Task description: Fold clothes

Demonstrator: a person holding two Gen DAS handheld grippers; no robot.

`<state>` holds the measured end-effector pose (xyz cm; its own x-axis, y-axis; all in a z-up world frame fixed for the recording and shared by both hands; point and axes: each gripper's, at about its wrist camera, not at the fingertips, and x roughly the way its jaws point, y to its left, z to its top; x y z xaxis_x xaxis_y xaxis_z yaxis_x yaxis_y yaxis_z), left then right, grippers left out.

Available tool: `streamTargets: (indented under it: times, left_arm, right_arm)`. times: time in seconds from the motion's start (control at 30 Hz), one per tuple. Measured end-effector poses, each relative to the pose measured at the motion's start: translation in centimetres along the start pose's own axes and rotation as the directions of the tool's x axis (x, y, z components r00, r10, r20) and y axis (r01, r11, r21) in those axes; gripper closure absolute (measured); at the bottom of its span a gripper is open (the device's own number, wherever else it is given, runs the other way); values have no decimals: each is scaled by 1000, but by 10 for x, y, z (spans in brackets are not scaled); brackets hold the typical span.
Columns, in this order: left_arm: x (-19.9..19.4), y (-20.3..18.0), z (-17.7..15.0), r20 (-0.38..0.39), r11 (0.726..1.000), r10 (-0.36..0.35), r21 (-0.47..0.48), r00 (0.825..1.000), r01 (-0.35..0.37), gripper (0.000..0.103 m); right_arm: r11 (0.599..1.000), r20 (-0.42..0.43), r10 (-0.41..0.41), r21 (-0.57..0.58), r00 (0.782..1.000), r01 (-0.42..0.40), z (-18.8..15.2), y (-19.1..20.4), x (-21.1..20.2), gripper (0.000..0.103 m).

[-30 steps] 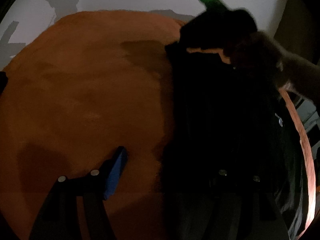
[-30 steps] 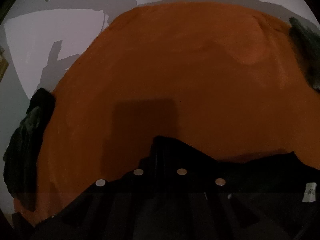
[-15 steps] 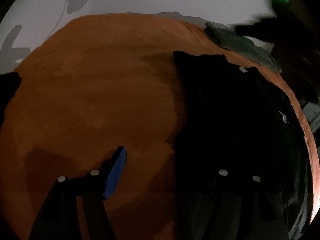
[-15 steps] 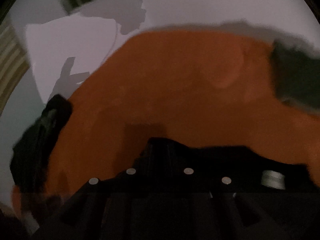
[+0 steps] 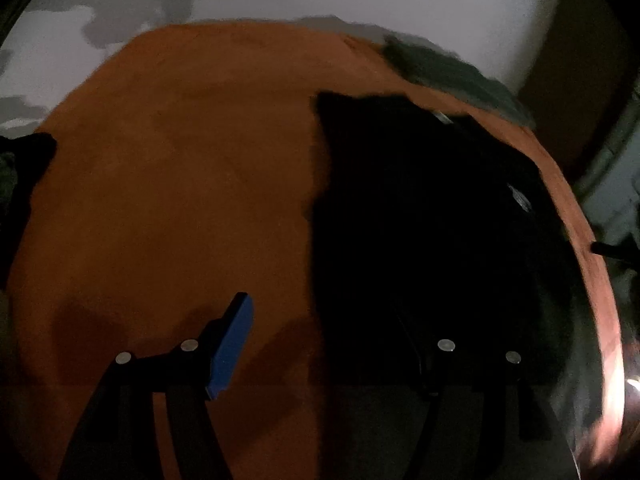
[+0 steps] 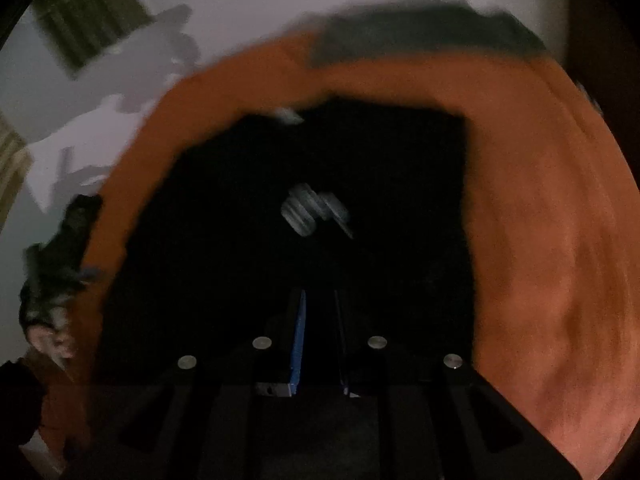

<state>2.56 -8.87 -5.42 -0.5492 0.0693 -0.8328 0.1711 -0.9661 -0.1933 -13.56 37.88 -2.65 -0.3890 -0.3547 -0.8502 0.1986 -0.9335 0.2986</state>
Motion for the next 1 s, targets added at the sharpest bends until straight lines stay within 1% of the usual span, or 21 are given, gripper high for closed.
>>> streamTargets:
  times: [0.1,0.2,0.3,0.37,0.47,0.5,0.53,0.57,0.6,0.77,0.87,0.93,1.0]
  left_arm:
    - [-15,-7,-26,-65,1000,-21,7,998,22,35]
    - [-18,-8,-51,-121,999,-39,3,992,39,35]
    - [-18,-8,-76,-174,998,-57,-3,983,57,35]
    - [-18,-7,-92,-210,998,-69,-8,975,69,35]
    - [-23,0,-108,-254,995,-99,-46,962,90,35]
    - [-25,3,-113,-268,993,-110,-61,957,97,35]
    - [-27,5,-117,-278,992,-119,-71,953,103,35]
    - [-31,6,-119,-285,991,-125,-75,950,108,35]
    - [-34,8,-122,-291,990,-132,-80,948,113,35]
    - [-49,16,-133,-312,985,-165,-107,935,138,35]
    - [-48,24,-141,-322,983,-162,-136,933,124,35]
    - [-46,30,-146,-327,977,-175,-175,929,122,35]
    - [-45,35,-149,-325,969,-195,-212,925,129,35]
  right_arm:
    - [1000,-15,-25,9,1000,25,-42,-22,-24,90]
    - [998,3,-34,47,999,34,-82,-36,-48,90]
    - [995,-18,-6,103,1000,8,-116,-46,-56,90]
    - [993,-29,-5,120,1000,8,-134,-49,-60,90]
    - [987,-44,-9,162,999,16,-162,-53,-60,89]
    - [984,-52,0,178,999,9,-170,-53,-61,80]
    - [981,-60,13,195,998,-1,-177,-54,-62,58]
    - [977,-68,27,212,997,-12,-184,-55,-63,47]
    - [973,-76,41,228,996,-22,-192,-55,-64,42]
    - [948,-112,111,312,987,-71,-228,-59,-70,42]
    - [937,-139,148,336,979,-94,-246,-59,-74,42]
    - [931,-150,145,354,978,-84,-254,-63,-77,42]
    - [916,-152,144,393,978,-74,-260,-74,-79,42]
